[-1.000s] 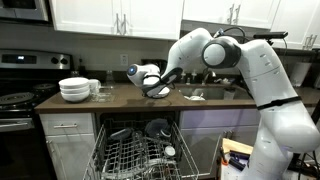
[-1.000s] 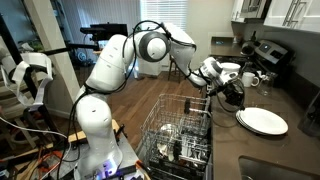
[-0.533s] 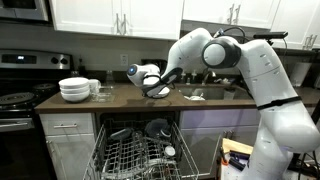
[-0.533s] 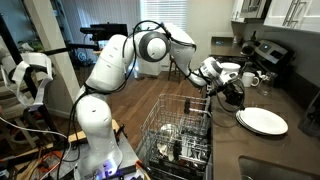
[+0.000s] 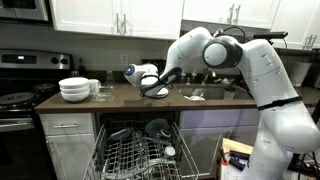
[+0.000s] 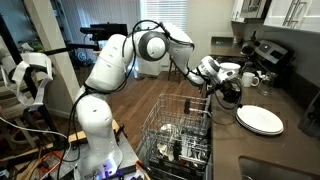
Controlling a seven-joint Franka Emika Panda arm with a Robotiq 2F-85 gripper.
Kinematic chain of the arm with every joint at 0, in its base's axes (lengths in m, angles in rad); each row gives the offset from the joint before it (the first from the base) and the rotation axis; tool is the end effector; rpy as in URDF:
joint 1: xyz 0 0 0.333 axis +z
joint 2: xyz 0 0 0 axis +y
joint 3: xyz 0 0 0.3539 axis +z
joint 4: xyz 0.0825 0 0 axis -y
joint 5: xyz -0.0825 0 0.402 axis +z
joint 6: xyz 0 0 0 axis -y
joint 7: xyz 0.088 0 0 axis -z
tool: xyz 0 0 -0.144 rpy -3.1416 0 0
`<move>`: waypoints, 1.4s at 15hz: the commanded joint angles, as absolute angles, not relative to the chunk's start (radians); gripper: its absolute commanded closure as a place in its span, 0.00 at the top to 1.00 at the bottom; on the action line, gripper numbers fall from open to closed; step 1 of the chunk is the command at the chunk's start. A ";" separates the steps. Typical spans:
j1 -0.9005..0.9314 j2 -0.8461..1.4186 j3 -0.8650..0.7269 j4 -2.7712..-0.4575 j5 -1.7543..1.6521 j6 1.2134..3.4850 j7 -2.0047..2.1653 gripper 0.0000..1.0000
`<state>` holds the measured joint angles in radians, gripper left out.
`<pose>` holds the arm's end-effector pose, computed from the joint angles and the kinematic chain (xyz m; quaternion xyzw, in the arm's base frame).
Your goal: Pick a plate on the counter and put it in the dishwasher
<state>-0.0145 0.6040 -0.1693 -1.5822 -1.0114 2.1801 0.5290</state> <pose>0.7323 -0.1750 0.3048 0.8981 -0.0256 0.0690 0.4335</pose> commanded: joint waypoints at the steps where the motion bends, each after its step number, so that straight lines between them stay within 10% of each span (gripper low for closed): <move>1: 0.005 0.585 -0.168 -1.588 -1.011 2.144 0.531 0.02; 16: 0.004 0.598 -0.158 -1.575 -1.002 2.155 0.518 0.02; 21: 0.004 0.594 -0.156 -1.574 -1.001 2.156 0.520 0.39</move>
